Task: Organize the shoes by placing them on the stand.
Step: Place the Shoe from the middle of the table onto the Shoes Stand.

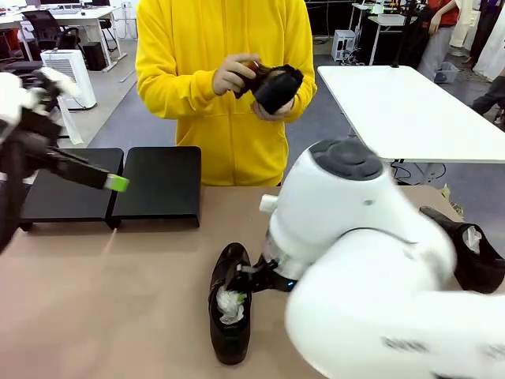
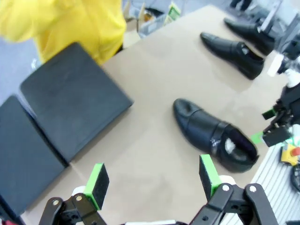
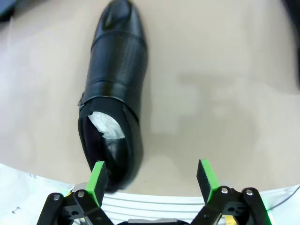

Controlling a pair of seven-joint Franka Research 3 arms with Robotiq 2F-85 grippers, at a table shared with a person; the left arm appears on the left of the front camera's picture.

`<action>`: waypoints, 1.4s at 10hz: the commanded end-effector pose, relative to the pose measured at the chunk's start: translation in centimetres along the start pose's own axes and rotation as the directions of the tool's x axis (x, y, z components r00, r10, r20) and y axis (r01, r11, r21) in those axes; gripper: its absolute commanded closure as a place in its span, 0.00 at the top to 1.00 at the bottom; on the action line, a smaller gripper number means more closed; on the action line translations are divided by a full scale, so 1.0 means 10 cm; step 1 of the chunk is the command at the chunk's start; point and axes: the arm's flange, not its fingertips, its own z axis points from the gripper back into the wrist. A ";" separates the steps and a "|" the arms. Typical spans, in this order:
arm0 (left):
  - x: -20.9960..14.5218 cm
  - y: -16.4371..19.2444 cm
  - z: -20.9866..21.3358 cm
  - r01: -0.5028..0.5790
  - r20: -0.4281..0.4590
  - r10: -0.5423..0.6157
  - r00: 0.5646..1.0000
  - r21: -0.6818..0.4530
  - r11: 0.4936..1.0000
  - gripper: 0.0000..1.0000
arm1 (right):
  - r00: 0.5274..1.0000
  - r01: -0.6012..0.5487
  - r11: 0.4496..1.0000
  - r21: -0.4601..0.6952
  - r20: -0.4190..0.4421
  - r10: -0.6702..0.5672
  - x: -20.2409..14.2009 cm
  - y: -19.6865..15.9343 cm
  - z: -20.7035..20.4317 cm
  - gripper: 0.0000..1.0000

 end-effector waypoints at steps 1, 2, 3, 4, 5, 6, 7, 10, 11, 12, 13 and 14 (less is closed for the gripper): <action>0.09 -0.47 -0.36 -0.039 0.030 0.039 0.999 -0.002 0.999 1.00 | 0.982 0.117 0.990 -0.079 0.159 -0.103 -0.09 -0.31 0.53 1.00; 0.13 -0.69 -0.50 -0.059 0.016 0.059 0.998 0.003 0.998 1.00 | 0.954 0.242 0.966 -0.087 0.205 -0.221 -0.01 -0.58 0.68 1.00; 0.14 -0.83 -0.64 -0.108 -0.046 0.110 0.993 0.027 0.994 1.00 | 0.902 0.385 0.921 -0.067 0.239 -0.360 0.05 -0.91 0.82 1.00; 0.16 -0.96 -0.77 -0.192 -0.119 0.194 0.974 0.029 0.981 1.00 | 0.819 0.534 0.845 -0.031 0.265 -0.509 0.10 -1.29 0.96 1.00; 0.20 -1.09 -0.86 -0.255 -0.153 0.256 0.954 0.028 0.967 1.00 | 0.742 0.638 0.770 -0.032 0.296 -0.602 0.16 -1.57 1.04 1.00; 0.24 -1.27 -0.93 -0.270 -0.156 0.270 0.950 0.018 0.963 1.00 | 0.678 0.721 0.685 -0.105 0.309 -0.667 0.24 -1.77 1.05 1.00; 0.25 -1.42 -1.04 -0.295 -0.213 0.296 0.931 0.039 0.955 1.00 | 0.833 0.517 0.855 -0.037 0.250 -0.493 0.37 -1.11 1.20 1.00; 0.27 -1.77 -1.47 -0.380 -0.402 0.351 0.845 0.010 0.925 1.00 | 0.833 0.517 0.855 -0.037 0.250 -0.493 0.37 -1.11 1.20 1.00; 0.24 -1.84 -1.59 -0.389 -0.433 0.379 0.818 0.070 0.919 1.00 | 0.833 0.517 0.855 -0.037 0.250 -0.493 0.37 -1.11 1.20 1.00; 0.20 -1.92 -1.75 -0.387 -0.479 0.383 0.790 0.096 0.917 1.00 | 0.833 0.517 0.855 -0.037 0.250 -0.493 0.37 -1.11 1.20 1.00; 0.18 -1.95 -1.87 -0.365 -0.492 0.377 0.785 0.125 0.923 1.00 | 0.833 0.517 0.855 -0.037 0.250 -0.493 0.37 -1.11 1.20 1.00; 0.14 -1.95 -1.98 -0.353 -0.494 0.379 0.782 0.150 0.923 1.00 | 0.833 0.517 0.855 -0.037 0.250 -0.493 0.37 -1.11 1.20 1.00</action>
